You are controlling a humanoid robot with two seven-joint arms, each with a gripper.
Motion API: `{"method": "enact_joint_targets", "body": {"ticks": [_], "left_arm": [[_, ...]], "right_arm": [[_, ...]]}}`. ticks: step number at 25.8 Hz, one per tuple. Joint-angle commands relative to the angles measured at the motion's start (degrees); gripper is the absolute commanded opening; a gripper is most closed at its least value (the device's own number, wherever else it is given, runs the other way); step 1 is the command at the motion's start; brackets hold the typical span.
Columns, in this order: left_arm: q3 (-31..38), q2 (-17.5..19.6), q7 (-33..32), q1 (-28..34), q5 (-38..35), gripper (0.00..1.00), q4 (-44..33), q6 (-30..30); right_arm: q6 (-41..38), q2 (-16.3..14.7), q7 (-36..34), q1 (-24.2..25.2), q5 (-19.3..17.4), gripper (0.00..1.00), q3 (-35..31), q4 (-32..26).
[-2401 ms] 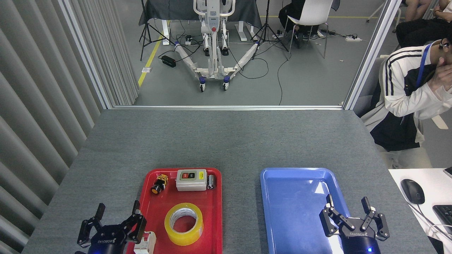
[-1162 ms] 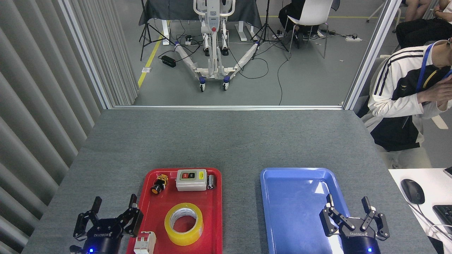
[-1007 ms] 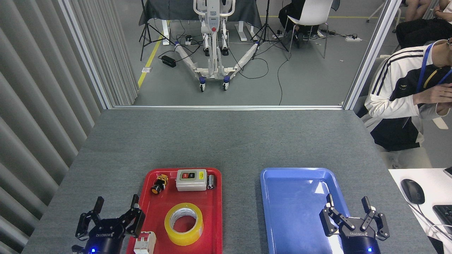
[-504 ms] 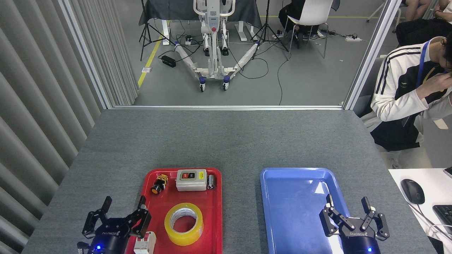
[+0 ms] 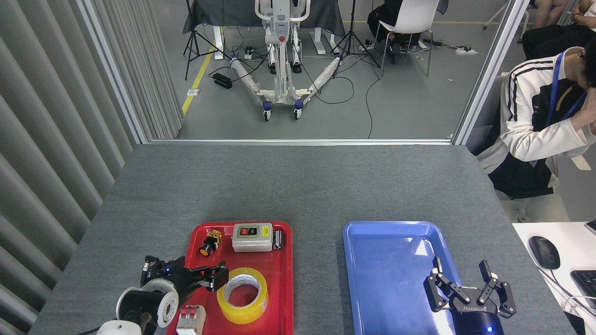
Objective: Place and move tape with both arms
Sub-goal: 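Reach the left gripper to the yellow tape roll and grasp its rim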
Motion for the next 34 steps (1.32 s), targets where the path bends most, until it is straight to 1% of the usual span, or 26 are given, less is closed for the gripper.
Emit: {"method": "enact_joint_targets", "body": {"ticks": [1, 4, 6, 8, 13, 18, 21, 27, 28, 29, 31, 33, 34], "left_arm": [[-3.77, 0.06, -10.21, -5.61, 0.07, 1.00, 4.23, 0.01], [-6.15, 0.32, -19.08, -9.83, 0.07, 1.00, 8.01, -1.57], [-6.32, 0.23, -21.72, -12.03, 0.16, 1.00, 10.56, -4.04], [-6.32, 0.23, -21.99, -13.43, 0.16, 1.00, 12.50, -6.41], [-6.58, 0.32, -21.99, -13.69, 0.16, 0.99, 13.64, -7.20], [-8.25, 0.32, -21.90, -14.93, 0.16, 0.98, 17.07, -10.45], [-8.34, -0.21, -21.90, -15.54, 0.16, 0.89, 17.86, -10.54], [-8.25, -0.74, -21.81, -16.51, 0.16, 0.64, 22.52, -10.37], [-8.34, -0.74, -21.81, -16.51, 0.16, 0.56, 22.69, -10.37], [-8.34, -0.74, -21.81, -16.51, 0.16, 0.54, 22.78, -10.37], [-8.34, -0.74, -21.72, -16.51, 0.16, 0.51, 22.78, -10.54], [-8.52, -0.74, -21.81, -16.42, 0.16, 0.35, 23.05, -10.72], [-8.43, -0.74, -21.81, -16.51, 0.16, 0.25, 23.40, -11.07]], "right_arm": [[0.01, -0.01, -0.36, 0.03, -0.02, 0.99, -0.13, 0.06], [0.01, 0.08, -0.36, 0.03, -0.02, 0.99, -0.05, 0.06], [0.01, 0.08, -0.36, 0.03, -0.02, 0.99, -0.05, 0.06], [0.01, 0.08, -0.36, 0.03, -0.02, 0.99, -0.13, 0.06], [-0.08, -0.01, -0.36, 0.03, -0.02, 0.99, -0.13, 0.06], [-0.08, -0.01, -0.36, 0.12, 0.51, 0.99, -0.13, 0.06], [0.01, 0.17, -0.36, 0.12, 0.69, 0.99, -0.13, 0.06], [0.01, 0.61, -0.27, 0.12, 0.77, 0.99, -0.13, 0.06], [0.01, 0.61, -0.27, 0.12, 0.77, 0.99, -0.13, 0.06], [0.01, 0.70, -0.27, 0.12, 0.77, 0.99, -0.13, 0.06], [0.01, 0.70, -0.27, 0.12, 0.77, 0.99, -0.13, 0.06], [0.01, 0.79, -0.27, 0.12, 0.77, 0.99, -0.13, 0.06], [0.01, 0.70, -0.27, 0.12, 0.69, 0.99, -0.13, 0.06]]}}
